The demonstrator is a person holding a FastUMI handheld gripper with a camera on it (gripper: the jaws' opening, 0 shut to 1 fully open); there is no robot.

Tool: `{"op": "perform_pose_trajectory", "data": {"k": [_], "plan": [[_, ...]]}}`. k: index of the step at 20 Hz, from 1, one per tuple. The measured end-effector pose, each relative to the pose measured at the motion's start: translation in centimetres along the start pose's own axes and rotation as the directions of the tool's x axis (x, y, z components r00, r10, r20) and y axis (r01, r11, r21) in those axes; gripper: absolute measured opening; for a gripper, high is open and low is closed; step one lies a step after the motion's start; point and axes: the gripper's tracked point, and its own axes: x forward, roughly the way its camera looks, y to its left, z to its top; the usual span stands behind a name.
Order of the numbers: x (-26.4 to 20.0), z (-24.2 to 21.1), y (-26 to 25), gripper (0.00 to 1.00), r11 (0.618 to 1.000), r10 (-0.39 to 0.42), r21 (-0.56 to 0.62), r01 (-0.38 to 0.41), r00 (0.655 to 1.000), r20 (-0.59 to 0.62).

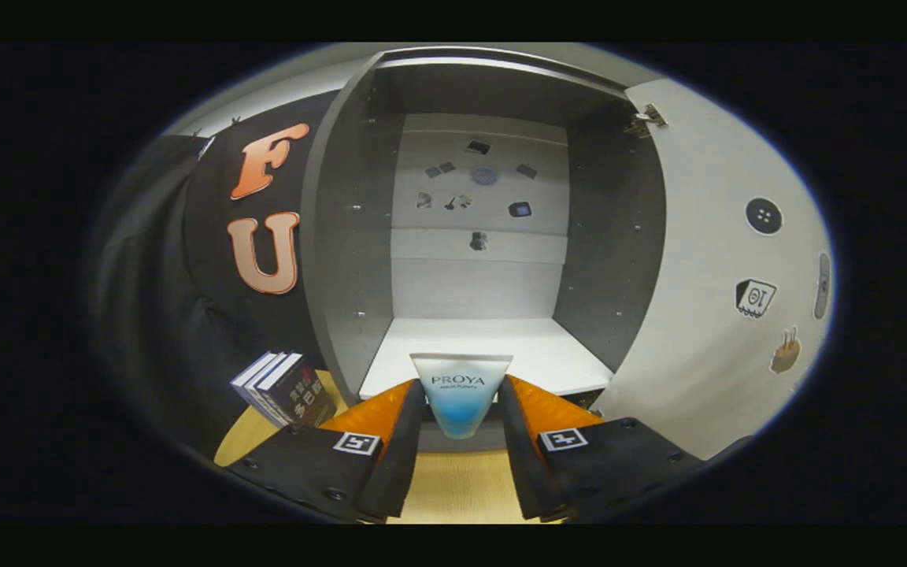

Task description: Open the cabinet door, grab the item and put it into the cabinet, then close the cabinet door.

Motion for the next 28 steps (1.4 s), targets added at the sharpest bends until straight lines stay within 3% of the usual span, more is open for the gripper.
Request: {"op": "perform_pose_trajectory", "data": {"k": [10, 18, 20, 25, 28], "plan": [[9.2, 0.3, -0.9, 0.60, 1.000, -0.028, 0.009, 0.029, 0.998, -0.057], [11.8, -1.2, -1.4, 0.61, 0.999, -0.039, 0.019, 0.041, 0.995, -0.096], [11.5, -1.3, -1.5, 0.65, 0.999, -0.041, 0.006, 0.042, 0.995, -0.095], [8.6, -0.6, -1.4, 0.96, 1.000, -0.026, 0.014, 0.027, 0.999, -0.032], [5.5, 0.1, -1.5, 0.99, 0.999, -0.029, 0.024, 0.029, 0.999, 0.031]]}}
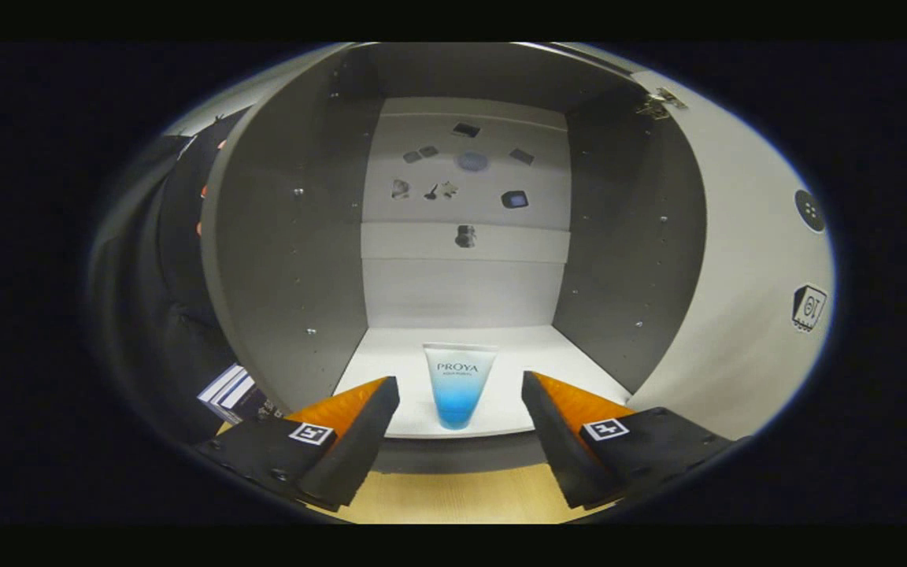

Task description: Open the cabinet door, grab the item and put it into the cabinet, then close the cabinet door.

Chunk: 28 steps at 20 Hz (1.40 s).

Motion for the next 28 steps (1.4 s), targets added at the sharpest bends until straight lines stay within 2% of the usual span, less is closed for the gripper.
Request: {"op": "perform_pose_trajectory", "data": {"k": [3, 14, 20, 28], "plan": [[-4.1, 0.5, -0.4, 0.98, 1.000, -0.017, 0.019, 0.016, 0.997, 0.077], [-21.1, -3.7, -3.6, 0.98, 0.993, -0.053, 0.110, 0.035, 0.985, 0.167], [-29.4, -3.9, -8.8, 0.98, 0.989, -0.109, 0.120, 0.083, 0.967, 0.231], [-36.9, -4.3, -19.5, 0.98, 0.972, -0.236, 0.071, 0.225, 0.932, 0.275]]}}
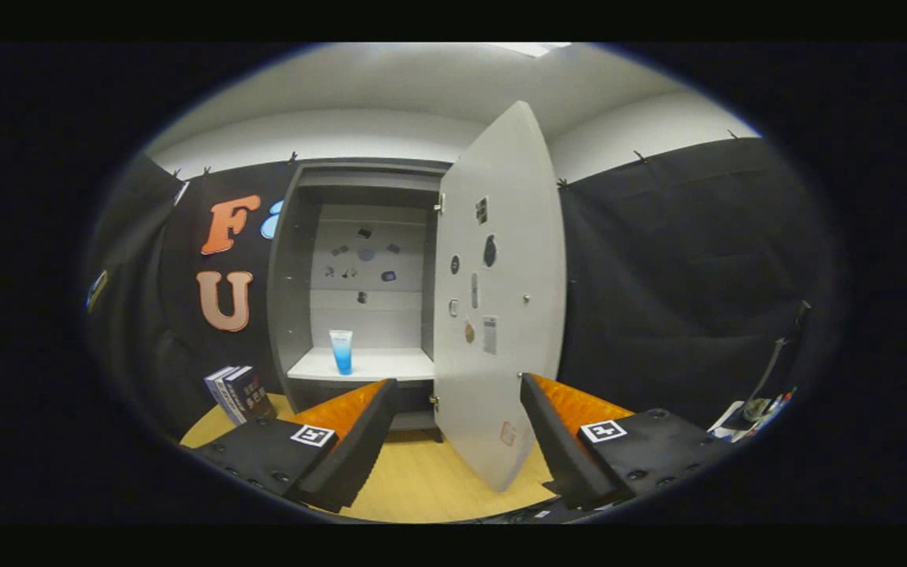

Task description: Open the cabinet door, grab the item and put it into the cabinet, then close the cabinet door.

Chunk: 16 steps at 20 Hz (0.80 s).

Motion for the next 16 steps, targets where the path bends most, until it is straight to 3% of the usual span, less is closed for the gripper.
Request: {"op": "perform_pose_trajectory", "data": {"k": [10, 16], "plan": [[2.4, -3.6, -11.8, 0.98, 0.998, -0.039, 0.039, 0.041, 0.998, -0.052], [6.5, -7.2, -13.5, 0.99, 0.998, 0.012, 0.063, -0.006, 0.995, -0.097]]}}
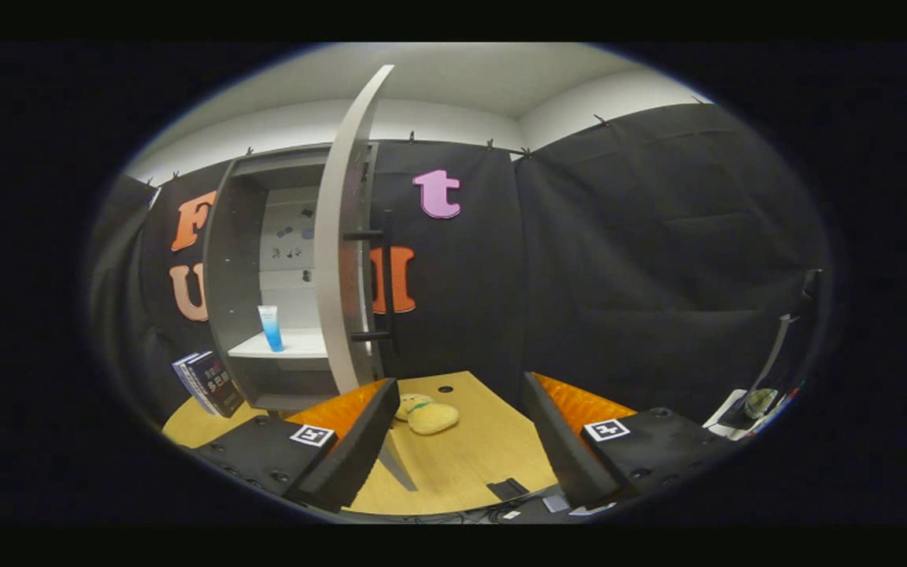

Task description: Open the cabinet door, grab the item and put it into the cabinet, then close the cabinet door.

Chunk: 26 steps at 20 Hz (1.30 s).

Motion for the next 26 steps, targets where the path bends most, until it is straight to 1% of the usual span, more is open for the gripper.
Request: {"op": "perform_pose_trajectory", "data": {"k": [4, 9, 20, 26], "plan": [[2.3, -1.8, 1.0, 0.98, 0.999, 0.038, 0.019, -0.037, 0.999, -0.023], [3.1, -2.6, 0.9, 0.96, 0.999, 0.023, 0.026, -0.022, 0.999, -0.037], [1.3, -3.3, 3.5, 0.97, 0.999, -0.032, 0.027, 0.033, 0.999, -0.038], [0.0, -3.7, 6.6, 0.97, 0.999, -0.043, 0.026, 0.044, 0.998, -0.037]]}}
